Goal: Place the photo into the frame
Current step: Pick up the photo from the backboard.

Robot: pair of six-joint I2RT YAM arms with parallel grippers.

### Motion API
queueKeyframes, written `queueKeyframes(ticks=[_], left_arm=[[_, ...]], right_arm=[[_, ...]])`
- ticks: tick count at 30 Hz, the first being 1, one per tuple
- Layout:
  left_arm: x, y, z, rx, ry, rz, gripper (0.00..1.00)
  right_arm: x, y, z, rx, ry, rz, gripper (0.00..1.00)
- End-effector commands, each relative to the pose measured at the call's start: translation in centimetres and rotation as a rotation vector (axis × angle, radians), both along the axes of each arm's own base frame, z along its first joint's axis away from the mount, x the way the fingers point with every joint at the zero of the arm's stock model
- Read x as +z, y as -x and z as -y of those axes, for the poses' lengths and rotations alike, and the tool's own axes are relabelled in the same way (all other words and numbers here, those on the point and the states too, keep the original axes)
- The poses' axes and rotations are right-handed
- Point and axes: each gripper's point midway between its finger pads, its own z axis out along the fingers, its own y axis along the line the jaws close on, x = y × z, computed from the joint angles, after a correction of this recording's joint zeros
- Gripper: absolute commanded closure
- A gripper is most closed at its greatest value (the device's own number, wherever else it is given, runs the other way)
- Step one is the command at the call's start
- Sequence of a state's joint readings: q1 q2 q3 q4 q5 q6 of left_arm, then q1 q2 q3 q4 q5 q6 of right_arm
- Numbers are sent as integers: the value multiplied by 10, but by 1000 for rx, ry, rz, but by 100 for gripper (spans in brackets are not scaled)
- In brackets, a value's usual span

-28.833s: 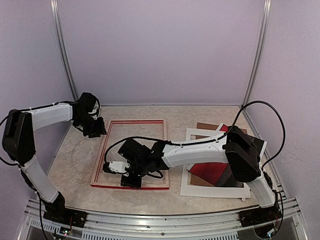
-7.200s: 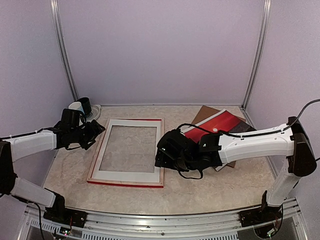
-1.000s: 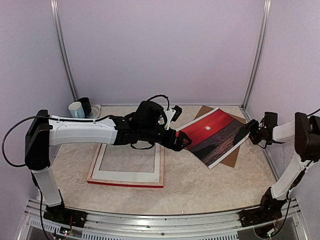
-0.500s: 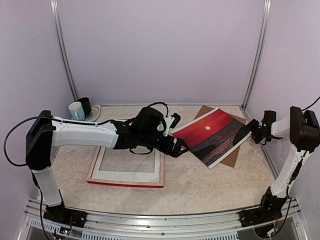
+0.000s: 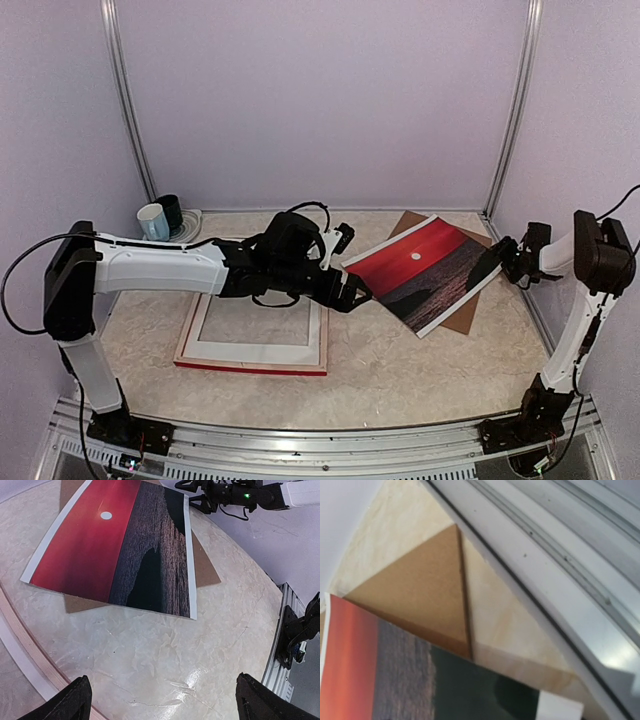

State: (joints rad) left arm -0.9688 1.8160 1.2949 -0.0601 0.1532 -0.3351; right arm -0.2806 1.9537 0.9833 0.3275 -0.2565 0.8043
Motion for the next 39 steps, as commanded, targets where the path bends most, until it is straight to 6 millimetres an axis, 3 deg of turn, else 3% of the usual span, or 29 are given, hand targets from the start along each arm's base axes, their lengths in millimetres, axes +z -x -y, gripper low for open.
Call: queueKeyframes(ticks=[1, 11, 21, 25, 30, 39], left_arm=[[15, 0, -8, 6, 26, 13, 1], [17, -2, -16, 16, 25, 14, 1], [20, -4, -19, 23, 30, 9, 1], [18, -3, -19, 20, 33, 1, 1], [21, -2, -18, 14, 43, -3, 1], [33, 3, -13, 0, 55, 20, 1]], right_arm=[[-25, 7, 6, -8, -45, -52, 26], [-21, 4, 1, 28, -125, 34, 44], [-18, 3, -17, 118, -237, 150, 97], [-11, 8, -20, 126, -228, 175, 100], [12, 14, -22, 143, -204, 208, 100], [79, 30, -35, 169, -173, 253, 100]])
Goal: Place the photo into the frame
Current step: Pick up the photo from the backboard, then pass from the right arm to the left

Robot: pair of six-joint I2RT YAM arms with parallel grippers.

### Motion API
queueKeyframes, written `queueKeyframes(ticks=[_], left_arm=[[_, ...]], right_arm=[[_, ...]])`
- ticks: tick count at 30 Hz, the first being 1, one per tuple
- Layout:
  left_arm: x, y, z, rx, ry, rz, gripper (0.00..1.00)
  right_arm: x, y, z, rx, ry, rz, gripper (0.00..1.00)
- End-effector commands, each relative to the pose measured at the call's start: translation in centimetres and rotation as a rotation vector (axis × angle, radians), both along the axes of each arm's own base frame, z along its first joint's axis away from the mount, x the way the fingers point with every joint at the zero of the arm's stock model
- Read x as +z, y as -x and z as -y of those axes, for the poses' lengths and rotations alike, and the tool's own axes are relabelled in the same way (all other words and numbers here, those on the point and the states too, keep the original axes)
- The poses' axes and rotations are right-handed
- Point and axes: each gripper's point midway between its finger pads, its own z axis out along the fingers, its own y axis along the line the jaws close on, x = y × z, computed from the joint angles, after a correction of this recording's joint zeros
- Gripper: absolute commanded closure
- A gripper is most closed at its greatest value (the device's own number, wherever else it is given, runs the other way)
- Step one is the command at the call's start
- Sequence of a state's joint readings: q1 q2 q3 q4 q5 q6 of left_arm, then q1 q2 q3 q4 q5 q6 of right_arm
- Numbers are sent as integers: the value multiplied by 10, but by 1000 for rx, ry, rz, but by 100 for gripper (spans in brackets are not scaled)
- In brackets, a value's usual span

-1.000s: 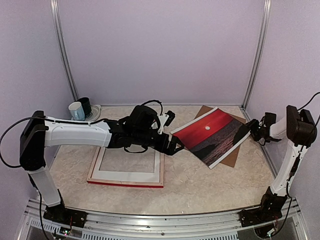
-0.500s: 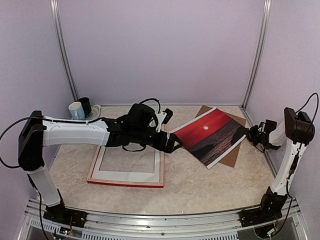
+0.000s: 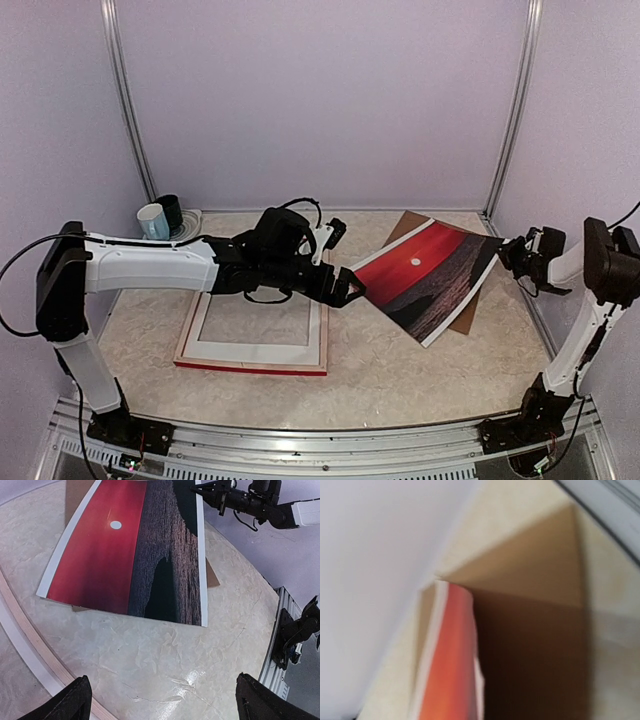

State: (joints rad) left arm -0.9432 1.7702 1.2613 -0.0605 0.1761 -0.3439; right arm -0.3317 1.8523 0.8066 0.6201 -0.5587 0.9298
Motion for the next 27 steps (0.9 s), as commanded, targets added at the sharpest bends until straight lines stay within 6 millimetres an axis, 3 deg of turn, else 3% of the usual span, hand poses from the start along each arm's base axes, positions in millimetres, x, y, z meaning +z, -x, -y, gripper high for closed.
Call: queueKeyframes(ticks=[1, 3, 4, 12, 17, 27], left_arm=[[29, 6, 2, -10, 32, 46, 1], [35, 7, 7, -6, 10, 82, 1], [45, 7, 16, 12, -38, 142, 1], [50, 19, 51, 10, -109, 246, 1], [58, 28, 71, 2, -101, 269, 1], [86, 41, 89, 12, -21, 264, 1]], right_arm=[[40, 13, -10, 20, 26, 30, 100], [59, 20, -21, 31, 42, 40, 100], [89, 31, -43, 56, 62, 63, 100], [164, 72, -104, 106, 69, 155, 100], [194, 93, -140, 147, 46, 193, 100], [221, 117, -201, 206, -2, 221, 100]])
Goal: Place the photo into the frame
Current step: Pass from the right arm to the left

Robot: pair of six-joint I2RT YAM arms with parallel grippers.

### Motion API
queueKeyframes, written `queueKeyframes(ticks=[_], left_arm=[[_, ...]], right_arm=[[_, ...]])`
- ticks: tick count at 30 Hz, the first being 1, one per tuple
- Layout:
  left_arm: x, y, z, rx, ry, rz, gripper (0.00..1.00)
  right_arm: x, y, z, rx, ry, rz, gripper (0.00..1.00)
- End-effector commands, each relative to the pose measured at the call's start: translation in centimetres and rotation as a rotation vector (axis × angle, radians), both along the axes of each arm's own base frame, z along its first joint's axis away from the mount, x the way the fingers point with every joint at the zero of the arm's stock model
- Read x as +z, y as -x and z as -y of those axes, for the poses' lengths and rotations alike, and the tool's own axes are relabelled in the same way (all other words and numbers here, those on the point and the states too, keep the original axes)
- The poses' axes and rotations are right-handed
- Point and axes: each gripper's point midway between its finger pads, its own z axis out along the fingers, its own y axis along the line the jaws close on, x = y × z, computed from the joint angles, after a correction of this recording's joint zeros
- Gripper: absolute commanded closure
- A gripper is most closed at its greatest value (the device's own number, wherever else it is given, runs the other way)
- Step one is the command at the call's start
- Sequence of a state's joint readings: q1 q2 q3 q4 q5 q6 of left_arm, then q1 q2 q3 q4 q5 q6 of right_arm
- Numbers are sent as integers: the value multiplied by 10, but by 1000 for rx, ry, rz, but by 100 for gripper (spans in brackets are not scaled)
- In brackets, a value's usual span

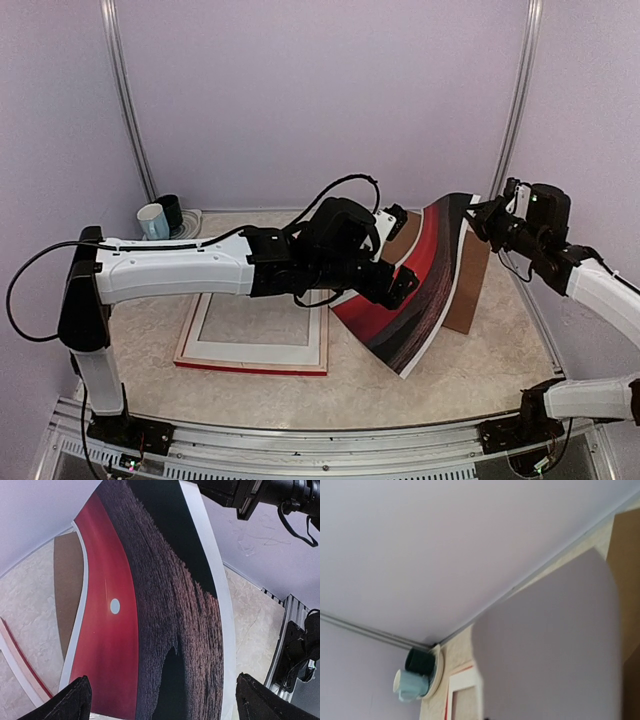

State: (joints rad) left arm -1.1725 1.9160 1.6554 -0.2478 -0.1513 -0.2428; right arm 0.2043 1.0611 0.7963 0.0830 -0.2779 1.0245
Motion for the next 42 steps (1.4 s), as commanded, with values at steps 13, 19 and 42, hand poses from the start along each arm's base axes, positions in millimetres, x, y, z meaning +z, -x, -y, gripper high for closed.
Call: queueKeyframes(ticks=[13, 19, 42], left_arm=[[12, 36, 27, -60, 36, -2, 1], [9, 37, 31, -51, 38, -5, 1], [-21, -2, 21, 196, -34, 32, 22]], right_arm=[[37, 13, -73, 27, -30, 9, 100], [47, 16, -92, 64, -43, 20, 99], [49, 30, -120, 100, -52, 10, 98]])
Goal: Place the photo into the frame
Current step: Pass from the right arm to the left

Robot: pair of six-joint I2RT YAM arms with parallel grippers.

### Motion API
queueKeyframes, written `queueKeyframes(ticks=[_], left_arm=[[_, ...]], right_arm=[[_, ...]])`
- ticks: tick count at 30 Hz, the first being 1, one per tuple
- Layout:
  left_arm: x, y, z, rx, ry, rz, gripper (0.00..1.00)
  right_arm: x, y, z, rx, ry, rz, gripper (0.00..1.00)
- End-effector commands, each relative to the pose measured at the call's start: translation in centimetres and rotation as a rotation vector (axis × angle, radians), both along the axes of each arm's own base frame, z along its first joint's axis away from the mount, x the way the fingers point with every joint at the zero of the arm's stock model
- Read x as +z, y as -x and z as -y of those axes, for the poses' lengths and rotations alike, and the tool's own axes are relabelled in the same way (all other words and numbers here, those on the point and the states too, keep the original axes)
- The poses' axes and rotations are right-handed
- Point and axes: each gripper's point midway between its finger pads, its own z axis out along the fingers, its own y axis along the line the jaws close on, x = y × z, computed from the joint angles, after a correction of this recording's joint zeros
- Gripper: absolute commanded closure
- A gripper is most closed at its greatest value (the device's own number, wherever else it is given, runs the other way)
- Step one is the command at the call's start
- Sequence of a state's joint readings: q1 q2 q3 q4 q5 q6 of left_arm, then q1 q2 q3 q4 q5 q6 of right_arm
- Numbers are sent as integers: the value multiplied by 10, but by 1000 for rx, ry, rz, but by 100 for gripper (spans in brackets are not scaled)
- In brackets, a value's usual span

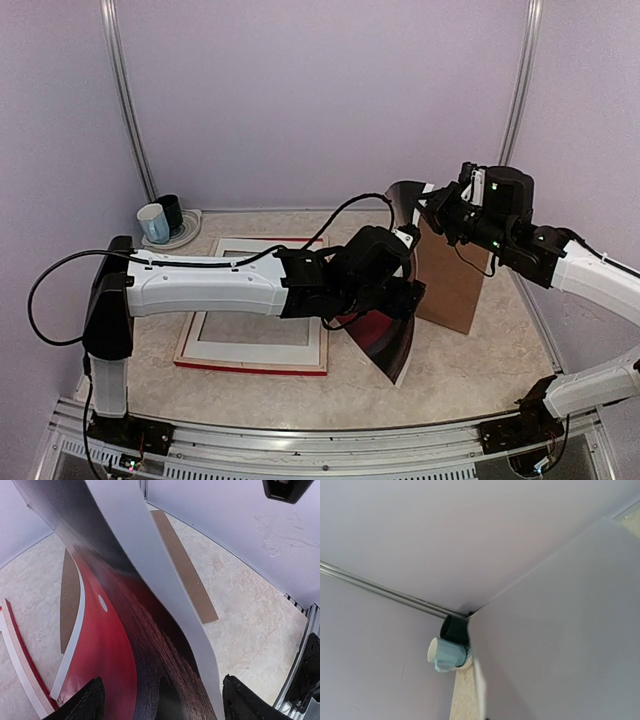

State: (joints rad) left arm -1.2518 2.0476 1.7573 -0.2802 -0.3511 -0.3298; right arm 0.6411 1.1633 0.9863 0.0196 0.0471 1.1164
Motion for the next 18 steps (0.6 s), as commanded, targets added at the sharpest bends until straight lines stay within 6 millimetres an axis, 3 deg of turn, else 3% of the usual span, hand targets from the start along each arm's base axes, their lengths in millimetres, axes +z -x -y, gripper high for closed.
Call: queueKeyframes(ticks=[1, 9, 18], left_arm=[[10, -8, -3, 66, 16, 23, 25], [17, -8, -9, 86, 34, 9, 45], [26, -5, -15, 100, 44, -19, 77]], right_arm=[[10, 2, -5, -1, -14, 12, 97], [19, 6, 1, -18, -16, 33, 96], [16, 9, 2, -13, -2, 17, 91]])
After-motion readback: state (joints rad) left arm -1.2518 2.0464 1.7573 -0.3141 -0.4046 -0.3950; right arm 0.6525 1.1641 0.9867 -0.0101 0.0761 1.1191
